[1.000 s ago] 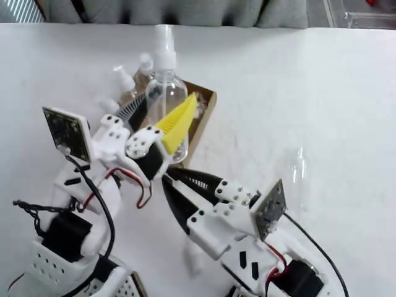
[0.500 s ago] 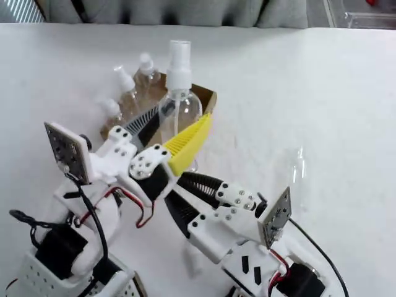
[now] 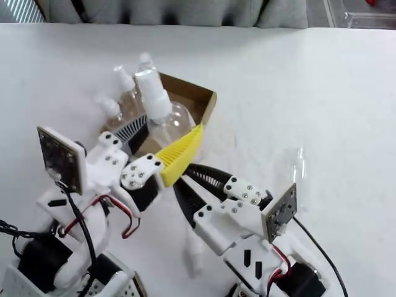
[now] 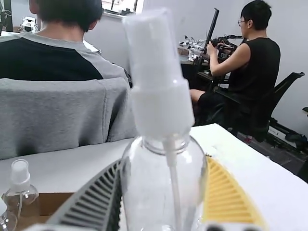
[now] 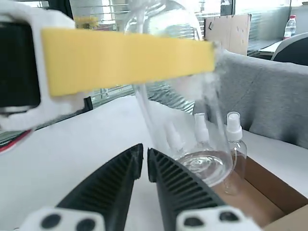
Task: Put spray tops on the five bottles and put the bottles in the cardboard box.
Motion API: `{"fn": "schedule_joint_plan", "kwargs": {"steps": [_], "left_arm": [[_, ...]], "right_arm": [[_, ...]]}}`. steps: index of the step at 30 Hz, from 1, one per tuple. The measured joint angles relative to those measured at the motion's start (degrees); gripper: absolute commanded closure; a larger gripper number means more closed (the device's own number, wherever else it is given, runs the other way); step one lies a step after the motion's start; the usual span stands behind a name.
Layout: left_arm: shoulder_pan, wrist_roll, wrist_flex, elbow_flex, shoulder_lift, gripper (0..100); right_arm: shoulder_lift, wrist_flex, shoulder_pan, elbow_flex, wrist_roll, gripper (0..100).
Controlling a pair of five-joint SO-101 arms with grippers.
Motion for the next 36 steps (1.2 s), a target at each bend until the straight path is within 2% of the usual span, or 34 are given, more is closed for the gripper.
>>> {"fn": "schedule_joint_plan", "kwargs": {"steps": [3,7,12,20,23,26,31,36], "left_arm": [[-1.8,-0.3,-5.5,5.0,-0.1,98],[-9.6,-0.3,-18.2,13.3,0.8,98],[-17.3,-0.3,-31.7,15.0,10.1,98],[-18.9,-0.3,-48.2,15.3,29.1,98],[-18.9,-0.3,-53.8,15.3,36.1,98],[-18.9,-0.4,-58.5,15.3,42.3,98],[-18.9,-0.4,-65.3,15.3,49.4,98],[-18.9,-0.4,-70.7,15.0,56.7,98]], "right_arm": [[0.0,1.6,0.7,0.0,0.0,98.3],[0.1,3.7,1.5,0.0,-0.1,98.3],[0.1,8.9,1.6,0.4,0.7,98.3],[0.1,21.0,3.1,2.9,6.1,98.3],[0.2,24.1,8.6,5.6,7.6,98.3],[0.1,24.3,17.4,6.1,9.0,98.3],[0.1,25.0,29.3,12.3,17.7,98.3],[0.1,19.3,36.7,22.2,18.9,98.3]]}}
